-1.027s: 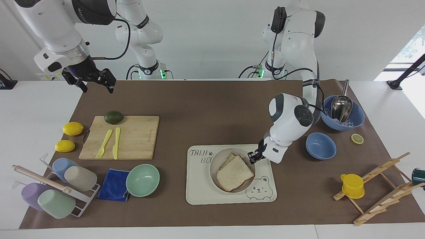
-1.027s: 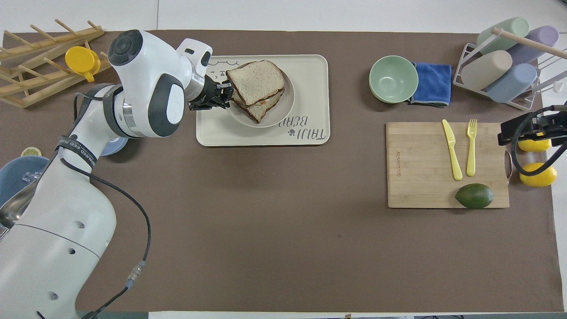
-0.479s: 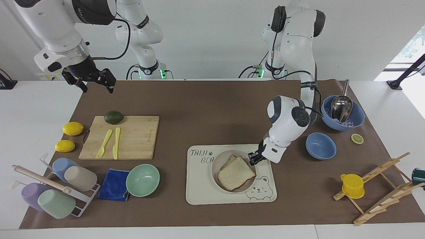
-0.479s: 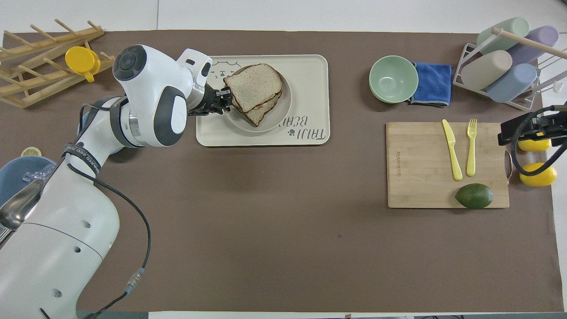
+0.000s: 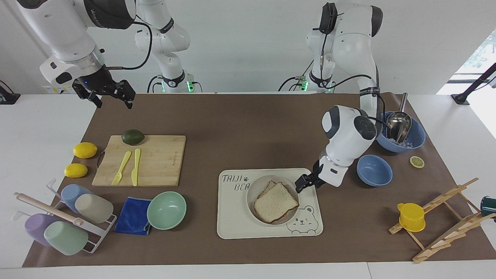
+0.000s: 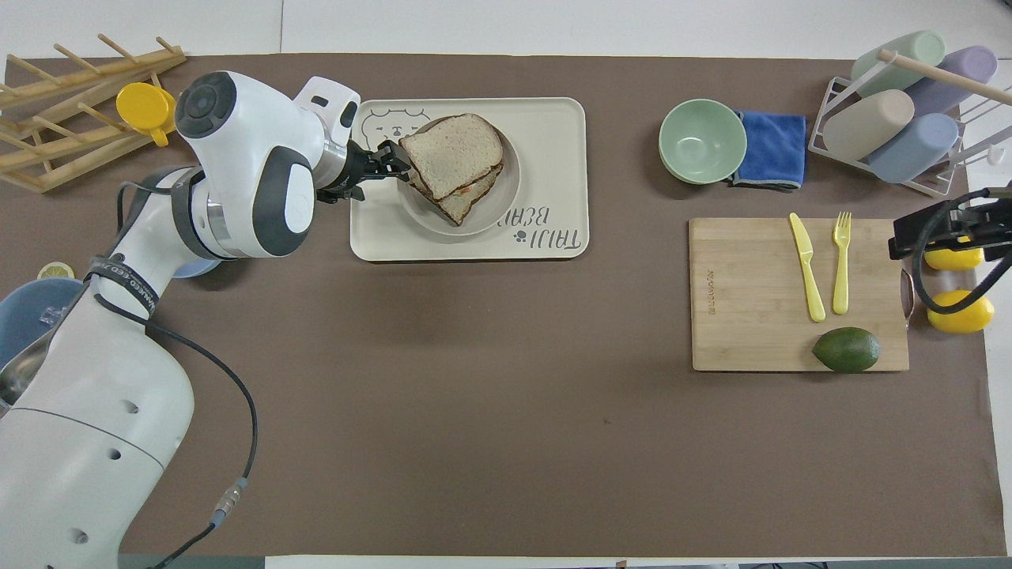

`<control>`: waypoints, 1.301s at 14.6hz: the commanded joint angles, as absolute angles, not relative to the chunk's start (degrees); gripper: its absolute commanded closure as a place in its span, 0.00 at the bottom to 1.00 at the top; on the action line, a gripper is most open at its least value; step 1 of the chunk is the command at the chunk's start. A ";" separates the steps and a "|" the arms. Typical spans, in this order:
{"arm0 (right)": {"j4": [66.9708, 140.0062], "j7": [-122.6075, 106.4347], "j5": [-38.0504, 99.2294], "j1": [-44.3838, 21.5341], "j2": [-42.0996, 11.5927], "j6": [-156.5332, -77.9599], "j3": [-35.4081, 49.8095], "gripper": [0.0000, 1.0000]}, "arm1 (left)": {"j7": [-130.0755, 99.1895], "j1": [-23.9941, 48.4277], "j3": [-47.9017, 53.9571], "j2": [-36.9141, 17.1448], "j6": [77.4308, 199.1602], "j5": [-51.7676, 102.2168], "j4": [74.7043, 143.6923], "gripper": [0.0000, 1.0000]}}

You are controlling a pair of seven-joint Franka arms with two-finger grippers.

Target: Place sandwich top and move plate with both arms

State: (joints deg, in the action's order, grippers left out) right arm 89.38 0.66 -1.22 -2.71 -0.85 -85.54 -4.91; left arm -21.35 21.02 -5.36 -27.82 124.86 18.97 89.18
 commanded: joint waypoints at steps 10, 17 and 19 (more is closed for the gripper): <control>90.09 -0.79 -0.26 -2.11 -0.09 -85.34 -4.75 0.00 | -7.58 12.93 -9.32 -1.16 91.79 4.13 91.40 0.00; 90.09 -0.79 -0.26 -2.11 -0.09 -85.34 -4.75 0.00 | -2.56 3.44 1.31 6.24 91.81 4.13 102.99 0.00; 90.09 -0.79 -0.26 -2.11 -0.09 -85.34 -4.75 0.00 | -0.97 4.13 0.36 4.93 94.22 4.22 101.53 0.00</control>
